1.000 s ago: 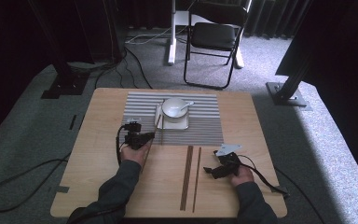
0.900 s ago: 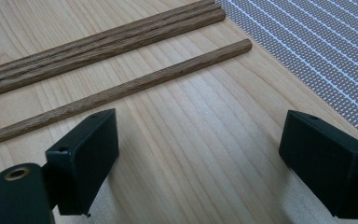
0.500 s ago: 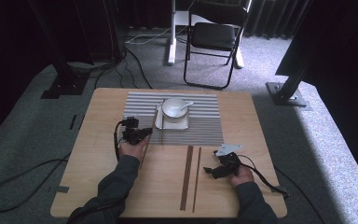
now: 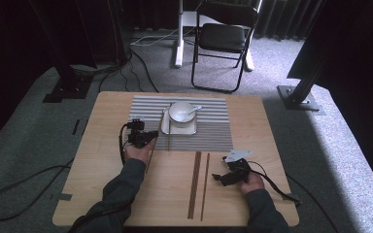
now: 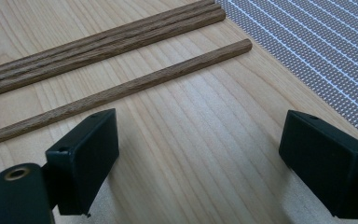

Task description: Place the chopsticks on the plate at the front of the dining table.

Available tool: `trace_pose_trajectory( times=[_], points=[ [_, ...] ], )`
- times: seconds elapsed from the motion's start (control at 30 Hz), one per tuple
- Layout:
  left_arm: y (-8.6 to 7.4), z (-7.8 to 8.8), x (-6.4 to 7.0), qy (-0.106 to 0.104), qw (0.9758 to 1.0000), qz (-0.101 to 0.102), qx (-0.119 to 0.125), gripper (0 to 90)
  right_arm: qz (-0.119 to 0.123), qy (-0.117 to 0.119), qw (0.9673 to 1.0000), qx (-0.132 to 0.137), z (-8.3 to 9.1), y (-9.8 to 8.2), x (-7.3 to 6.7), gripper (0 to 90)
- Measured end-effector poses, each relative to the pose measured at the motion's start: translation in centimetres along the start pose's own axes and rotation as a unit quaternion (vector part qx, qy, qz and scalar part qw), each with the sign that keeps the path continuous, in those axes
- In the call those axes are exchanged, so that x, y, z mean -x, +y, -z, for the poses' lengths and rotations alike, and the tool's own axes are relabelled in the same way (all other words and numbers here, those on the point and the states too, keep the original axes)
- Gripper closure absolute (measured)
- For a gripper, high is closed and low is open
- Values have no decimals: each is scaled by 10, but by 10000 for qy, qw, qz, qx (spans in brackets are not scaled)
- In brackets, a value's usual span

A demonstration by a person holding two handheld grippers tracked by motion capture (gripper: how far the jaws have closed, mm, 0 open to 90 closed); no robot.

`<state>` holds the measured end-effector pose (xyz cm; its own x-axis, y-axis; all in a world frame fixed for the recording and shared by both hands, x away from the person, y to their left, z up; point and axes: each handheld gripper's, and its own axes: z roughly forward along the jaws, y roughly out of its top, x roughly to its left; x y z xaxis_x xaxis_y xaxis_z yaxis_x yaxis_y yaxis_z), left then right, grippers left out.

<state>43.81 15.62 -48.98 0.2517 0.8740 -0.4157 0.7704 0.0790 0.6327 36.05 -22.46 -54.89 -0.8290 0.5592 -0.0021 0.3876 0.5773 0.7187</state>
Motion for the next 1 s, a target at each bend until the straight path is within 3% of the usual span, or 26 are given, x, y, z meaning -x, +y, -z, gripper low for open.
trace_pose_trajectory(
  times=[1.0],
  points=[
    [16,-4,-1,13,9999,100,57,843,-7,2,10000,-4,0,0,0,113]
  ],
)
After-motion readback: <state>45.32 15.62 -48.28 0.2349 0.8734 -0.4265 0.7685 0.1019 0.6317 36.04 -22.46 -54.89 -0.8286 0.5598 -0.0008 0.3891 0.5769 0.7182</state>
